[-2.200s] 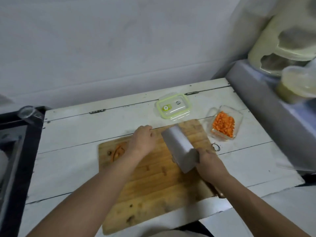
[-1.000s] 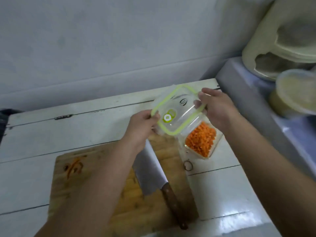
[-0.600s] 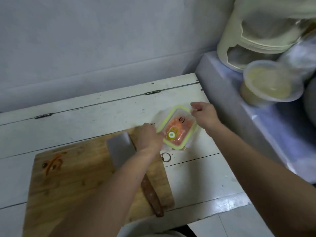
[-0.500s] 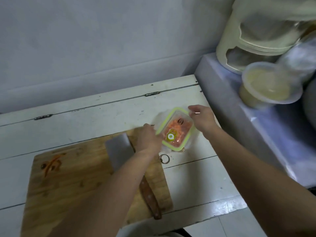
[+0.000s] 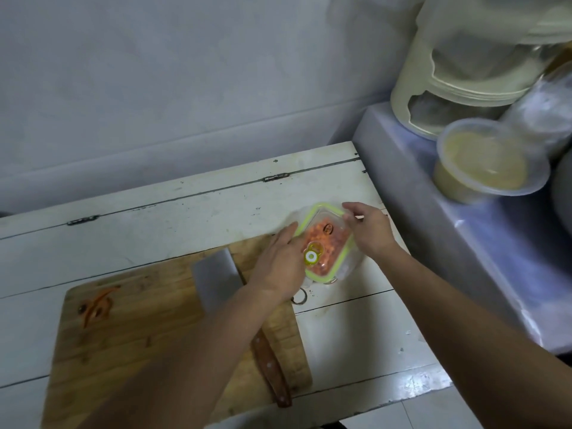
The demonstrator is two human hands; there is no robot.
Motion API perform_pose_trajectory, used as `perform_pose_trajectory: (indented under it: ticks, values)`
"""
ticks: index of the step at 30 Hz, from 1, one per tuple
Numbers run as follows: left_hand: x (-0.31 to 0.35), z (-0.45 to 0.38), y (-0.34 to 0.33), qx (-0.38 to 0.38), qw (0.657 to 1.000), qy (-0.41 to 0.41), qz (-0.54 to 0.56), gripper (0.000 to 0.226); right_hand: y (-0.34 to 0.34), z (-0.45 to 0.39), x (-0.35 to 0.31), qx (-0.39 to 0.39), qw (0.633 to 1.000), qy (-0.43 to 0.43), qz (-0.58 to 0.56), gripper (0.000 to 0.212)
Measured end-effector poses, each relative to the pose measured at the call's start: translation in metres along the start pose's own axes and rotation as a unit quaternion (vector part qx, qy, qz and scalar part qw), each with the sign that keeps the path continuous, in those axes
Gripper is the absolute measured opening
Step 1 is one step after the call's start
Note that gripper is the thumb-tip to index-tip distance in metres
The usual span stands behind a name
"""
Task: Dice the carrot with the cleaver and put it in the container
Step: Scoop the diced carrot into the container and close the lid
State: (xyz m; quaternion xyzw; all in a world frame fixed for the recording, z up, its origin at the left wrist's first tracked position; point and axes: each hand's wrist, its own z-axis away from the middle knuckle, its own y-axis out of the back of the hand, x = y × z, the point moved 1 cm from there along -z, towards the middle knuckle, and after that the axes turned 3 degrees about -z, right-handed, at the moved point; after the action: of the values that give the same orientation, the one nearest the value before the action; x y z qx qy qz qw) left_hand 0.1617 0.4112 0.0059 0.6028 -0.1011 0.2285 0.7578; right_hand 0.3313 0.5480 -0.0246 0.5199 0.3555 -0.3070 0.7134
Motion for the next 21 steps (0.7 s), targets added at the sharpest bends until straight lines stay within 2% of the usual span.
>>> perform_pose_trajectory:
  ticks: [1, 4, 5, 7, 12, 16, 21]
  values:
    - [0.004, 0.001, -0.001, -0.01, 1.0, 0.014, 0.011, 0.058, 0.0, 0.0, -0.001, -0.001, 1.0, 0.008, 0.018, 0.027]
    - [0.01, 0.003, -0.013, -0.005, 0.999, 0.044, 0.024, 0.089, -0.001, 0.0, -0.002, -0.014, 0.997, 0.031, 0.064, 0.031]
    - [0.011, 0.003, -0.015, 0.0, 0.998, 0.048, 0.032, 0.094, 0.0, 0.001, -0.003, -0.021, 0.997, 0.033, 0.065, 0.032]
    - [0.011, 0.001, -0.017, 0.007, 0.997, 0.061, 0.052, 0.096, 0.001, 0.001, -0.001, -0.031, 0.995, 0.049, 0.08, 0.033]
    - [0.014, -0.002, -0.014, 0.0, 0.996, 0.072, 0.059, 0.093, 0.003, 0.009, 0.007, -0.057, 0.965, 0.148, 0.208, 0.041]
    - [0.013, -0.003, -0.015, -0.001, 0.993, 0.067, 0.093, 0.091, 0.005, -0.004, -0.001, -0.076, 0.961, 0.135, 0.229, 0.033]
    - [0.019, -0.002, -0.023, -0.056, 0.992, 0.065, 0.09, 0.106, -0.003, -0.007, -0.006, -0.073, 0.965, 0.098, 0.232, 0.029]
